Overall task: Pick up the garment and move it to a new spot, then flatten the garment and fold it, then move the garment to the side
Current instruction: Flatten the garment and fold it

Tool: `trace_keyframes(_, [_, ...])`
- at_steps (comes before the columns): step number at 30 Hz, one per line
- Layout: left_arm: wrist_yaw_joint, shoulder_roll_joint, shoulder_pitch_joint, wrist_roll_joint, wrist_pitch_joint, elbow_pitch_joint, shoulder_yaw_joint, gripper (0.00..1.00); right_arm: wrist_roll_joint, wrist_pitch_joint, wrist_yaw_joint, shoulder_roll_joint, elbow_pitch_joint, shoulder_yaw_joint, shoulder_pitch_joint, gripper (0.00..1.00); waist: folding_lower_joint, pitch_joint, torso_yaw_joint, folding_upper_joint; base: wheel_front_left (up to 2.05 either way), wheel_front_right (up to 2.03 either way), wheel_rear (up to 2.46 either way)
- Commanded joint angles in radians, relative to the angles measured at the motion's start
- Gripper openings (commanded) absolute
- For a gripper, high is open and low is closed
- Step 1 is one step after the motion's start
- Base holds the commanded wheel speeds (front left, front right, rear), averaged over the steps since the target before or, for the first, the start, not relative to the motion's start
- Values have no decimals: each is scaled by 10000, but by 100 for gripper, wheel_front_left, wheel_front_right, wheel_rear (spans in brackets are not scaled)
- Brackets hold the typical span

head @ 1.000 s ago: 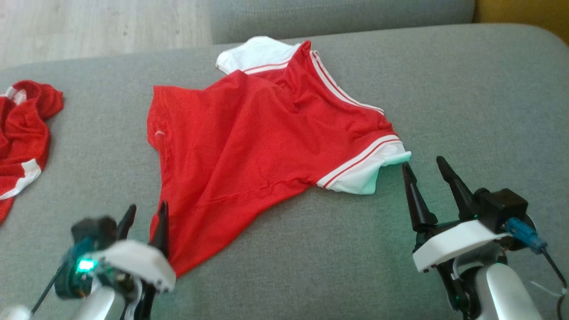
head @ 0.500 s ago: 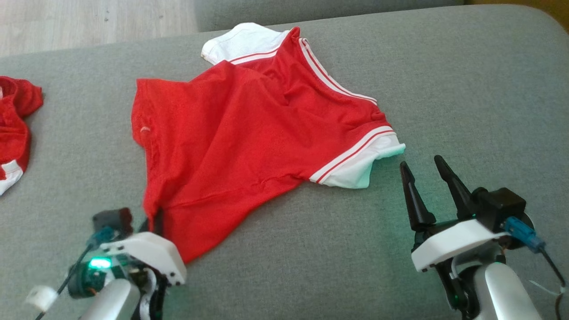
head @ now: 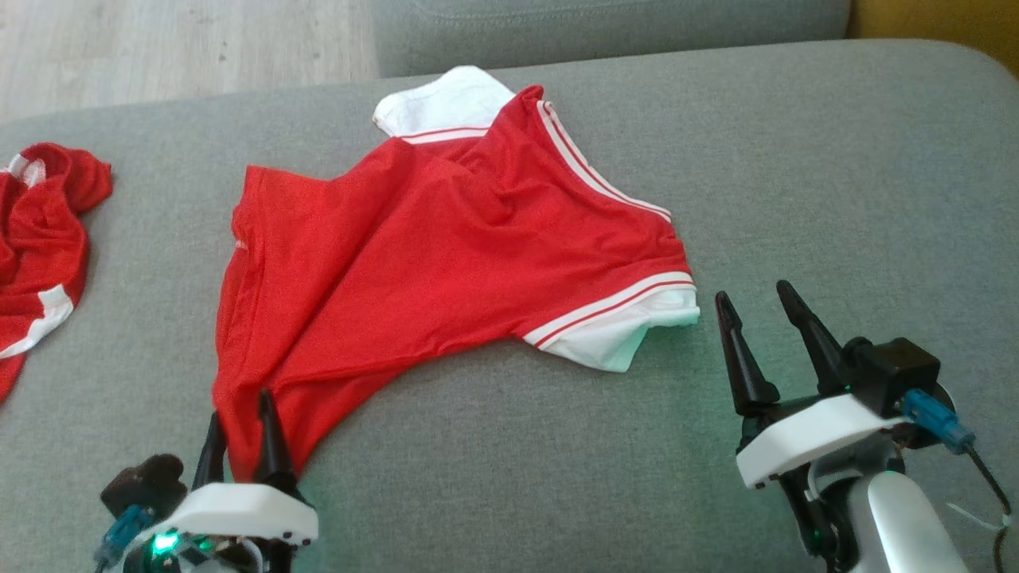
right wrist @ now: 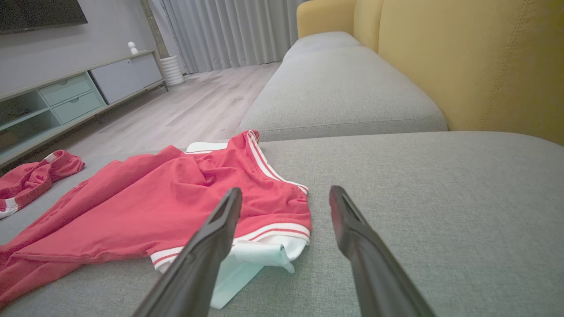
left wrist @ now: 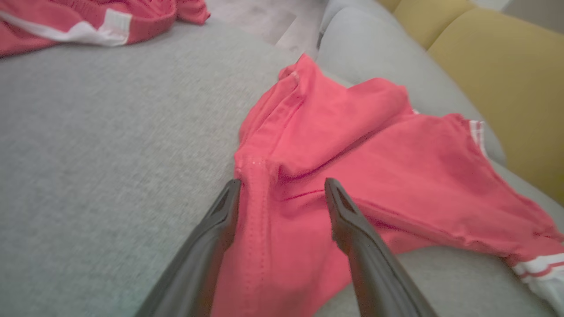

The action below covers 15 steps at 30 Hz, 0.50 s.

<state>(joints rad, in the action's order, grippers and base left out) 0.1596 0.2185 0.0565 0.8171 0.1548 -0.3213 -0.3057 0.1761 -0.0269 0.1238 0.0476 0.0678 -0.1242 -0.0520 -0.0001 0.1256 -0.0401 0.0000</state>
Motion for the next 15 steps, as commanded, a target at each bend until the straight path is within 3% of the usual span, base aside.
trace_keyframes(1, [-138,138,436,-113,257,322,270,100,39,10,69,26,-318,-198,-314,100,1,-75,23,0,0,0,0])
trace_keyframes(7, [-739,444,420,-1026,963,779,237,100,-24,-43,69,26,-357,60,-124,100,1,-425,102,0,0,0,0])
trace_keyframes(15, [-486,873,455,-3153,1065,1739,597,100,-136,-283,69,26,-442,347,244,100,1,-954,104,0,0,0,0])
